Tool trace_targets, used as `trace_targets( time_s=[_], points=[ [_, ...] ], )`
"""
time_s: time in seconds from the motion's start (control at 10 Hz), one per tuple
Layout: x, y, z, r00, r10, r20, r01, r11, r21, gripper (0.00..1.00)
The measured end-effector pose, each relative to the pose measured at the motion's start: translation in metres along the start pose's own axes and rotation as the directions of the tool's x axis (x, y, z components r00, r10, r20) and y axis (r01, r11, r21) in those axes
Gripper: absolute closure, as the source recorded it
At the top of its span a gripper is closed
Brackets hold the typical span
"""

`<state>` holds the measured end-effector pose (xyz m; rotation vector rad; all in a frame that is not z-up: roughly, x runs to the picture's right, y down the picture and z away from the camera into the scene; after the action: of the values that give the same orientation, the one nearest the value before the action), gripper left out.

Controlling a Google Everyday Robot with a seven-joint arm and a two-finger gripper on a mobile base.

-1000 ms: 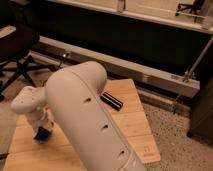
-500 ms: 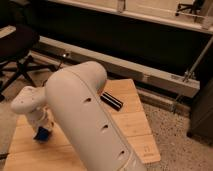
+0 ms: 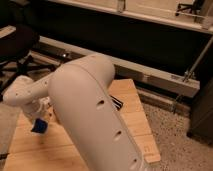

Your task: Place the white sponge in the ceramic bowl

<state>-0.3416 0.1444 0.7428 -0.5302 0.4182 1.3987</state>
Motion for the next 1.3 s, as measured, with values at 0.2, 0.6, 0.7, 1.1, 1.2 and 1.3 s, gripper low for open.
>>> trace_targets(
  time_s=[0.2, 0.6, 0.7, 1.1, 1.2, 1.3],
  points=[
    [-0.009, 0.005, -0.036, 0.999, 0.001, 0.051, 0.001, 1.0, -0.031, 0.89],
    [-0.009, 0.007, -0.04, 0.998, 0.0, 0.057, 0.002, 0.999, -0.035, 0.89],
    [-0.009, 0.008, -0.04, 0.998, -0.001, 0.057, 0.003, 0.999, -0.035, 0.89],
    [-0.009, 0.008, -0.04, 0.998, -0.001, 0.057, 0.003, 0.999, -0.036, 0.89],
    [-0.009, 0.008, -0.04, 0.998, -0.001, 0.057, 0.003, 0.999, -0.036, 0.89],
    [-0.009, 0.008, -0.04, 0.998, -0.001, 0.057, 0.003, 0.999, -0.036, 0.89]
  ],
)
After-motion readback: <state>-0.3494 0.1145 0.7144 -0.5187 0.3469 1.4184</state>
